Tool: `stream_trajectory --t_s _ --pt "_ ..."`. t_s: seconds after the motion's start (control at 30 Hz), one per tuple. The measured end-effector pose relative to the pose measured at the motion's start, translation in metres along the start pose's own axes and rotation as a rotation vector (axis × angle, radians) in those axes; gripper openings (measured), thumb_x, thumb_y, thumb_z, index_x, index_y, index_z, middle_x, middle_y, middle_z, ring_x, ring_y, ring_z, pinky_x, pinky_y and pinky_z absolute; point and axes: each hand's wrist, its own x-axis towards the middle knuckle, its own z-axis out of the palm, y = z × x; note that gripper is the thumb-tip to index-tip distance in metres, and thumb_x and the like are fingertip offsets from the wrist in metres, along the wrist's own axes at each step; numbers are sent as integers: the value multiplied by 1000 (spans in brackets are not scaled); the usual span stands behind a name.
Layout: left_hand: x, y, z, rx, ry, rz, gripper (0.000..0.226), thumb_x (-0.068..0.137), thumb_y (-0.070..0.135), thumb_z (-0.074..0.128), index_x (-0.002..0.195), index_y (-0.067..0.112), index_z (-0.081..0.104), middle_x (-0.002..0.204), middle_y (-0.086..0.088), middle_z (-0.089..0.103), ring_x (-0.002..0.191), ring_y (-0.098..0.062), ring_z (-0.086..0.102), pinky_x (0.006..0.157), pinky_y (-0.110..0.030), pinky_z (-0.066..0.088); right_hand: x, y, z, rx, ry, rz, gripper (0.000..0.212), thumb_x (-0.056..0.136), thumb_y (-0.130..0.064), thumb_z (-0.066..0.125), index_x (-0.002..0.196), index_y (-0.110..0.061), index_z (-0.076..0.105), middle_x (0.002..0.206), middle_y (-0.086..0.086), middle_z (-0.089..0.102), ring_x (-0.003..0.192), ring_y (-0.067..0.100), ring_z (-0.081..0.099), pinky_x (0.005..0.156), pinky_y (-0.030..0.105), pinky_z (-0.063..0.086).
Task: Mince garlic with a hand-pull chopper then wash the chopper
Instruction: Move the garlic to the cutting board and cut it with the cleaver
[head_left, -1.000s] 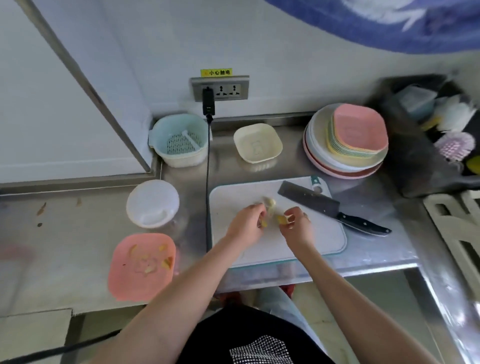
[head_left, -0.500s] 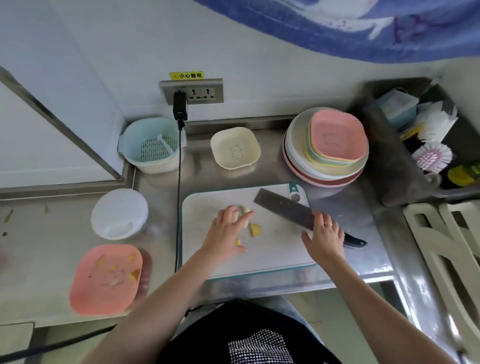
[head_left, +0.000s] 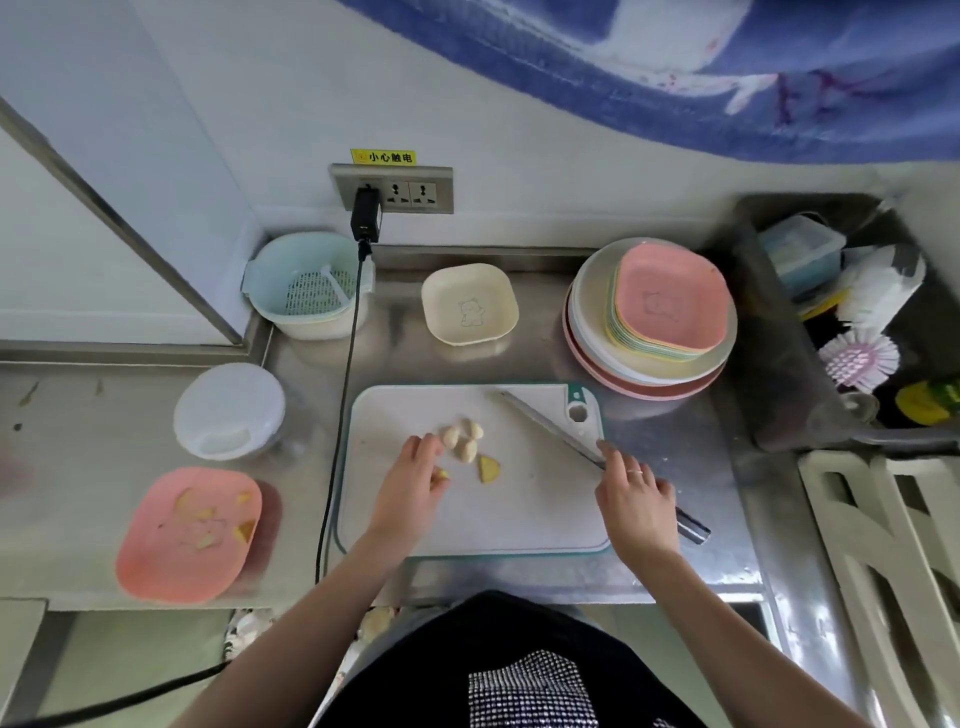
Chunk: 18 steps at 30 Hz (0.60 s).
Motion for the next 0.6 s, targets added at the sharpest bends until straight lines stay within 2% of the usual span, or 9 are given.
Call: stream_trajectory --t_s 0.13,0.23,0.3,0.37,0.4,0.47,0.6 --pt "5 16 9 -182 -4 -101 43 70 1 77 103 9 49 104 -1 43 70 -16 62 70 -34 55 -2 -10 -8 249 -29 -24 41 98 -16 35 139 -20 34 118 11 61 101 33 59 77 44 49" --pt "12 26 15 -305 58 -230 57 61 10 87 102 12 47 105 -1 41 69 -14 60 66 -16 48 -3 -18 -13 365 -45 -23 34 100 -21 36 133 -22 39 116 8 61 98 32 59 71 40 45" --pt "18 31 18 -271 78 -284 64 60 17 88 112 10 50 108 0 36 81 -21 58 74 -23 49 -1 -21 -16 369 -67 -32 28 101 -25 37 128 -22 45 111 5 62 93 29 60 67 36 44" --pt "26 34 20 -200 39 -311 69 64 26 86 122 13 51 115 -3 34 105 -24 49 88 -29 43 1 -23 -18 336 -91 -42 25 102 -28 33 120 -20 49 103 5 59 85 28 58 66 35 46" --pt "30 36 22 -159 17 -312 66 67 30 84 123 14 53 119 -6 34 113 -26 43 93 -29 39 1 -23 -18 330 -104 -40 25 103 -28 31 116 -18 49 99 5 57 81 27 57 66 35 47" --pt "41 40 24 -54 -12 -313 49 72 37 79 113 16 62 125 -8 35 118 -29 37 98 -31 33 1 -22 -18 368 -115 -14 23 103 -26 31 111 -15 49 96 4 55 77 25 53 65 34 46" --pt "59 46 30 103 -47 -287 27 78 32 74 101 17 68 125 -3 39 120 -28 35 95 -33 28 1 -14 -18 471 -103 49 21 102 -25 33 109 -16 50 97 4 57 76 22 52 63 31 41"
